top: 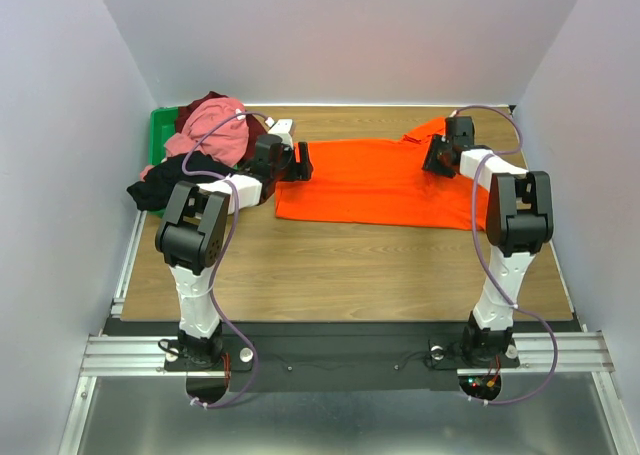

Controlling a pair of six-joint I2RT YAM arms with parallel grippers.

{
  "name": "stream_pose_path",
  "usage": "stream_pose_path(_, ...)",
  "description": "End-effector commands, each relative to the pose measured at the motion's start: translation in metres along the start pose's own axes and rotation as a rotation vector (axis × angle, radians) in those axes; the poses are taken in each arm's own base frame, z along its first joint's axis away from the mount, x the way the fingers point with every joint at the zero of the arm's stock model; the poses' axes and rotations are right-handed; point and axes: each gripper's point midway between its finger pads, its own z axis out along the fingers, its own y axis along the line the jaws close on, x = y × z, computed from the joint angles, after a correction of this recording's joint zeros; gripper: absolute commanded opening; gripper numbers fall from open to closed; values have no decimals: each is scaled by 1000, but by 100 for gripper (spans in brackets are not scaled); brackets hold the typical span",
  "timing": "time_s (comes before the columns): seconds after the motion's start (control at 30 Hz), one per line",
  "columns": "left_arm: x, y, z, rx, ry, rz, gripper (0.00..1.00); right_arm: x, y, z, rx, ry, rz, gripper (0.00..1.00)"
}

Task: Fold and stack the t-shirts
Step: Fold the tshirt

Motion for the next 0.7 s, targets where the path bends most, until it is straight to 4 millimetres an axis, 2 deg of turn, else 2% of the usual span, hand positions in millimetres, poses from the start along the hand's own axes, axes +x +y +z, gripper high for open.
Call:
stream_pose_path(0.0, -19, -6, -6, 32, -62, -1, 84, -22, 7, -9, -12, -74, -6, 51)
stream_pose_path(0.13, -30, -18, -15, 72, -106, 5, 84, -31, -1, -22, 33, -122, -1, 60)
stream_pose_path(0.23, -42, -34, -25, 106, -153, 24, 84, -42, -4, -34, 48, -173, 7, 67)
stream_pose_path(0.3, -45, -50, -27, 129, -171, 45, 84, -41, -4, -36, 48, -184, 19, 71)
stream_pose_path(0.43, -40, -66, -19, 187, -155, 37, 84, -36, -4, -26, 48, -166, 30, 73)
stream_pose_path(0.63, -23, -66, 5, 211, -113, 38, 84, -33, -8, -13, 71, -153, 35, 74)
stream_pose_path(0.67, -16, -63, 10, 202, -95, 37, 84, -31, -9, -9, 76, -149, 35, 74)
